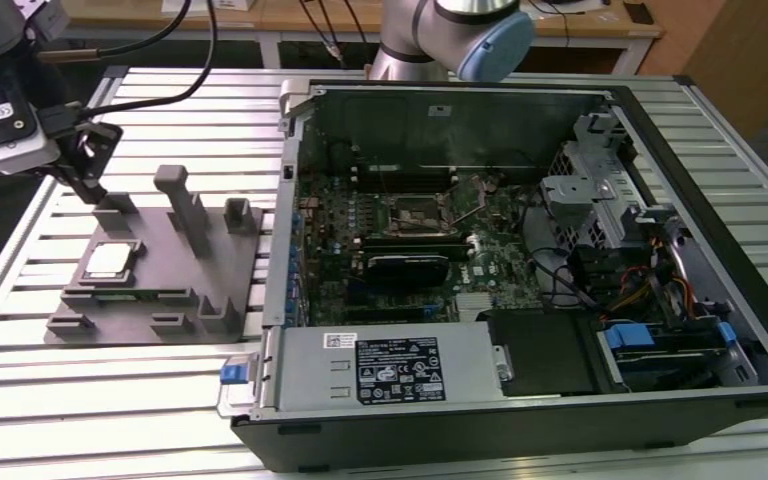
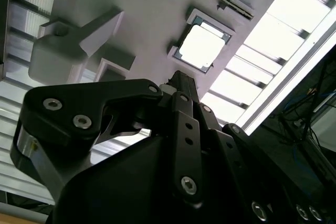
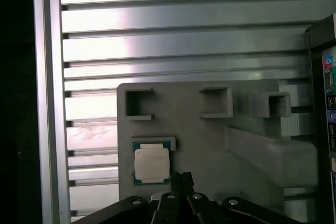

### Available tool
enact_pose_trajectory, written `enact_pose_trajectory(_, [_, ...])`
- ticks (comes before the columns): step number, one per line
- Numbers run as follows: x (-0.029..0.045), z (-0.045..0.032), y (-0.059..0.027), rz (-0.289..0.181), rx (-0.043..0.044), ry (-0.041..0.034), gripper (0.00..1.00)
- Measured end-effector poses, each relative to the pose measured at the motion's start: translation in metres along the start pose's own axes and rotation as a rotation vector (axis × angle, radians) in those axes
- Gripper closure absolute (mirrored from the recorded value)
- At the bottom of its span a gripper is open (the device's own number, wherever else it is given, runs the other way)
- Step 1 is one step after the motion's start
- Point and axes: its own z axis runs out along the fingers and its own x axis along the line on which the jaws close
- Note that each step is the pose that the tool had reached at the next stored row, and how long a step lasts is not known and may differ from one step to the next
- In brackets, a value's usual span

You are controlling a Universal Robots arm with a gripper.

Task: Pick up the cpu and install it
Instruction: 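Pick up the cpu and move it towards the insertion slot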

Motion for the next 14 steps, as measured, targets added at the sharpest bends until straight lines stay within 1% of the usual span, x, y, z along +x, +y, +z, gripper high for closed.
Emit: enact_pose_trajectory(14, [0.0061,0.0046,-0.0007,0.000,0.0001,0.0001,0.89])
